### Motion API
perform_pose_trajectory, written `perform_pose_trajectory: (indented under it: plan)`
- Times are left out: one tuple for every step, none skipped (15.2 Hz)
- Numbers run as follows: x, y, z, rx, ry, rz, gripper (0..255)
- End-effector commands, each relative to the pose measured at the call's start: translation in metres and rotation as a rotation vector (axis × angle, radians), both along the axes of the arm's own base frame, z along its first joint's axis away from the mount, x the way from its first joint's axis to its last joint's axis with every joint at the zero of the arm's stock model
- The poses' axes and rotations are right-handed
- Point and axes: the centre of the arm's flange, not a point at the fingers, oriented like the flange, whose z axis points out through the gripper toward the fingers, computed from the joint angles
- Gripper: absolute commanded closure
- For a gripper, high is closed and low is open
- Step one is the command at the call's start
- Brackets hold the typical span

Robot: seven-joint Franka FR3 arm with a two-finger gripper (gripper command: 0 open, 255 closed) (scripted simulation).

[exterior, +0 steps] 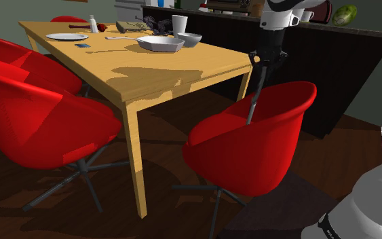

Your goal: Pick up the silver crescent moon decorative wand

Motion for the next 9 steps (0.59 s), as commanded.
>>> perform_pose_trajectory:
  plan:
    - [-0.001, -0.001, 0.011, 0.0, 0.0, 0.0, 255]
    - [-0.001, -0.001, 0.016, 0.0, 0.0, 0.0, 255]
    - [-0.001, -0.001, 0.021, 0.0, 0.0, 0.0, 255]
    - [-0.001, -0.001, 0.027, 0.0, 0.0, 0.0, 255]
    - [-0.001, -0.001, 0.032, 0.0, 0.0, 0.0, 255]
    - [-0.001, -0.001, 0.037, 0.0, 0.0, 0.0, 255]
    - [-0.001, -0.001, 0.042, 0.0, 0.0, 0.0, 255]
    - [-0.001, -0.001, 0.043, 0.0, 0.0, 0.0, 255]
    - [-0.001, -0.001, 0.043, 0.0, 0.0, 0.0, 255]
